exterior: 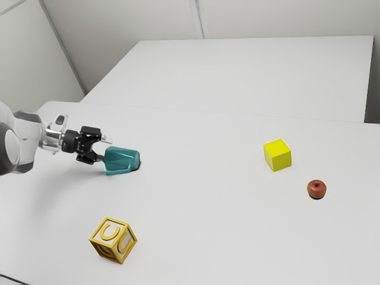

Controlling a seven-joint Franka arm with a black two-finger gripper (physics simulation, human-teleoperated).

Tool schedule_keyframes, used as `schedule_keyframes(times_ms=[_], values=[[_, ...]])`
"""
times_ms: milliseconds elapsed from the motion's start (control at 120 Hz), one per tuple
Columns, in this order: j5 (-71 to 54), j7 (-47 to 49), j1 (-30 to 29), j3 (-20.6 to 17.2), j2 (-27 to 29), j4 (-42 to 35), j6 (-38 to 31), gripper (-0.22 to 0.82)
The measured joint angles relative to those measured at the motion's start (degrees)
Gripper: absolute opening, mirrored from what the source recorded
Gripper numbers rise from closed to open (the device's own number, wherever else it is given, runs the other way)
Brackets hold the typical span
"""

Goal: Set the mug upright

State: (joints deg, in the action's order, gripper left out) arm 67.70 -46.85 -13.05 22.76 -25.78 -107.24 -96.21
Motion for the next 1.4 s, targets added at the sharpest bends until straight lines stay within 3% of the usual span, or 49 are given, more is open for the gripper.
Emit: schedule_keyframes(times_ms=[433, 492, 633, 733, 883, 1058, 1225, 1308, 1400], values=[[3.6, -5.9, 1.7, -0.7, -0.8, -1.0, -0.7, 0.58], [3.8, -6.4, 1.7, -0.7, -0.9, -1.0, -1.1, 0.51], [3.9, -6.9, 1.7, -0.7, -0.8, -1.0, -1.5, 0.17], [3.9, -6.8, 1.9, -0.8, -0.8, -1.0, -1.5, 0.01], [3.9, -6.5, 2.0, -0.8, -0.7, -0.9, -1.5, -0.1], [2.7, -5.7, 3.0, -0.7, 0.4, 0.4, -1.8, -0.15], [-6.9, -3.2, 6.5, -1.0, 3.2, 8.6, -2.5, -0.16], [-20.4, -0.2, 8.6, -2.4, 4.6, 15.5, -2.7, -0.17], [-33.7, 4.0, 9.9, -4.0, 5.0, 17.2, -4.4, -0.17]])
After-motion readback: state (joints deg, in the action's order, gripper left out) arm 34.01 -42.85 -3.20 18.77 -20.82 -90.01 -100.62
